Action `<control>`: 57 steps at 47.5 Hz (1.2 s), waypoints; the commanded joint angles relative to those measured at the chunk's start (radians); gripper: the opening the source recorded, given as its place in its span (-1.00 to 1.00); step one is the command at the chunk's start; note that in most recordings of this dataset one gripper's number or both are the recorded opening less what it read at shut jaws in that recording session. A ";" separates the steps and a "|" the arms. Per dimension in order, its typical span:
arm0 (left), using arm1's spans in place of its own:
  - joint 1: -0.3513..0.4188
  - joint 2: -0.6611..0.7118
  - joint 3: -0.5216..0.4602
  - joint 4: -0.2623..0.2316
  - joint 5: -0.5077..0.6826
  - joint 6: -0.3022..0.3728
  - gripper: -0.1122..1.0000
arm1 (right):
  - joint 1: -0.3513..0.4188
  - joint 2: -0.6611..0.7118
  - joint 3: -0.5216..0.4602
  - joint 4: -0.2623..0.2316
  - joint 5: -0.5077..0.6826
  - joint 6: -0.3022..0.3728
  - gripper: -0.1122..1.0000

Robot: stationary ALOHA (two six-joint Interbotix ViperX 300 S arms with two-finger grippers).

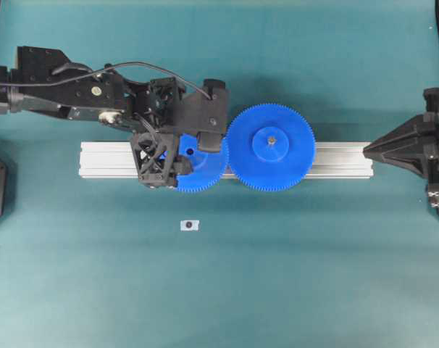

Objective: Insert the small gear onto the shaft.
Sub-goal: 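Align the small gear's bore with the shaft and push it on, meshing teeth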

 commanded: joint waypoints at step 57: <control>0.012 -0.023 0.015 0.006 -0.055 0.009 0.71 | -0.005 -0.025 0.003 0.002 0.035 0.028 -0.61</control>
